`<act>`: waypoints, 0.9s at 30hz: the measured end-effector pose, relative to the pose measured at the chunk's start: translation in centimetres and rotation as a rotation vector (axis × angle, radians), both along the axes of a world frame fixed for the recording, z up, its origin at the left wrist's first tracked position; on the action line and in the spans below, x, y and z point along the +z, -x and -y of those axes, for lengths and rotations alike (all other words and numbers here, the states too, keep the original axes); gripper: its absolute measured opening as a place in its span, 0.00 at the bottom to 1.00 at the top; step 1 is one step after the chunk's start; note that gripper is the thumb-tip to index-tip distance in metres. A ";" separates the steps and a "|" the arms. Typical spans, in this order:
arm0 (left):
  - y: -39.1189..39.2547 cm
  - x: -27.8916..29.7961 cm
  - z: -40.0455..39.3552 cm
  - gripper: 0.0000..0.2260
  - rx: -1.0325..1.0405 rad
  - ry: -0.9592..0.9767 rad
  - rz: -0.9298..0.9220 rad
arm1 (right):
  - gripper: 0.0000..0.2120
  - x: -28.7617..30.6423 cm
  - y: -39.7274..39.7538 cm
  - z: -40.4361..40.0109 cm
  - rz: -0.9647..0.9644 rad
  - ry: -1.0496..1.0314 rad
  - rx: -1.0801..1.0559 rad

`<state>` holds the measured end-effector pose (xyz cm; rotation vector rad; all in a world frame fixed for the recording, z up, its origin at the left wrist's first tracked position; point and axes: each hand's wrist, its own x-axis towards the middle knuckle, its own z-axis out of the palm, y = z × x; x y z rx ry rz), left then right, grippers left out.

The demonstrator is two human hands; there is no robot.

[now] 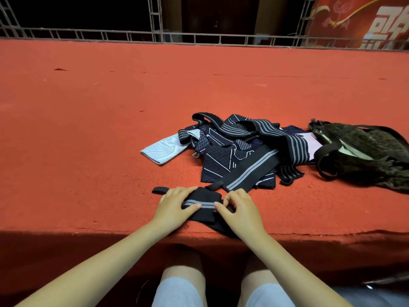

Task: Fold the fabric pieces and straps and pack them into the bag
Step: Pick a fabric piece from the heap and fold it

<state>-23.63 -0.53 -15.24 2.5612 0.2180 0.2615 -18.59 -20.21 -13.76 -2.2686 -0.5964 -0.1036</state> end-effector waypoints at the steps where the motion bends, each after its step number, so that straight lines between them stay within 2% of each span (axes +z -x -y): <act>1: 0.0 0.0 0.0 0.36 -0.004 0.013 0.007 | 0.13 0.3 0.1 -0.5 -0.017 0.054 -0.056; 5: 0.2 0.1 -0.1 0.27 0.005 0.042 0.041 | 0.15 1.2 0.6 -1.1 -0.074 0.231 -0.145; 9: 0.2 0.6 -0.2 0.17 0.015 0.065 0.117 | 0.16 1.8 0.9 -0.5 -0.118 0.215 -0.168; 12: 0.4 0.9 0.0 0.10 -0.030 0.154 0.173 | 0.13 1.8 1.0 -0.3 -0.104 0.259 -0.167; 16: 1.0 0.9 -0.1 0.11 -0.074 0.160 0.149 | 0.09 1.3 0.9 0.0 -0.235 -0.008 -0.136; 19: 1.2 1.2 -0.7 0.11 -0.085 0.119 0.155 | 0.11 1.2 0.5 0.5 -0.306 -0.188 -0.080; 23: 0.7 2.7 -2.7 0.12 0.017 0.103 0.246 | 0.13 2.7 -0.5 2.4 -0.326 -0.298 -0.030; 27: 0.2 4.0 -6.4 0.11 0.128 0.016 0.260 | 0.15 4.4 -2.5 5.8 -0.340 -0.225 -0.046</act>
